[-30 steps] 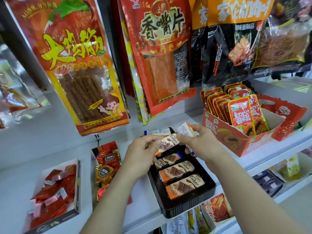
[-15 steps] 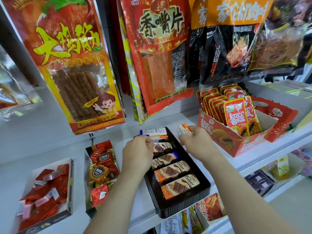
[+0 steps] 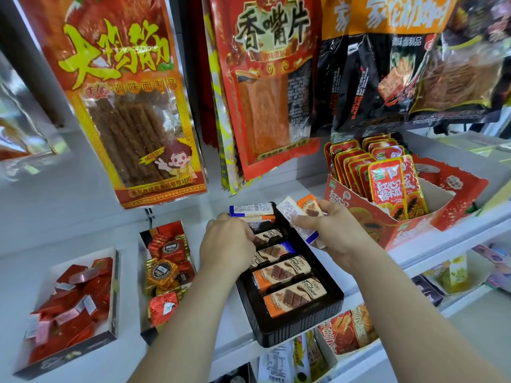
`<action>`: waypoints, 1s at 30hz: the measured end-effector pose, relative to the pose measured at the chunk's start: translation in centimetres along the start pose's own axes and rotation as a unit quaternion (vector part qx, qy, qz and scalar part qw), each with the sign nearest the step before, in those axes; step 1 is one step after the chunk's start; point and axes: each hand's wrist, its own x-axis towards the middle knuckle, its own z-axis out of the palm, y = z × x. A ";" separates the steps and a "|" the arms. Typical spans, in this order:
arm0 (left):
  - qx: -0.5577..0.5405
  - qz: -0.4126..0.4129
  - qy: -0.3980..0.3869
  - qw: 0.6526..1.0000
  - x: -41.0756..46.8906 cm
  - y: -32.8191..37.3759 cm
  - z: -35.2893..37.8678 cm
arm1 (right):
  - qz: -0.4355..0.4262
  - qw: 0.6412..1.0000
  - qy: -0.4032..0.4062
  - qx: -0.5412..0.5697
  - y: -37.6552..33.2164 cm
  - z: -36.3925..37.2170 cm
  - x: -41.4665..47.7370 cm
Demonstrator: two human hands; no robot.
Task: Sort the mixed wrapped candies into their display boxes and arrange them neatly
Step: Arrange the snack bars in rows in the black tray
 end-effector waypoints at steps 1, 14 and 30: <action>0.003 0.006 -0.007 1.000 -0.2 0.4 -0.3 | 0.003 1.000 -0.006 0.023 0.0 0.0 0.0; -0.556 -0.061 -0.106 0.822 -2.8 3.2 -1.3 | 0.019 0.984 -0.099 0.148 -1.2 1.8 -1.5; -0.197 0.061 0.031 0.978 -2.7 0.5 -2.2 | 0.039 0.998 -0.015 -0.041 -0.8 -0.7 0.1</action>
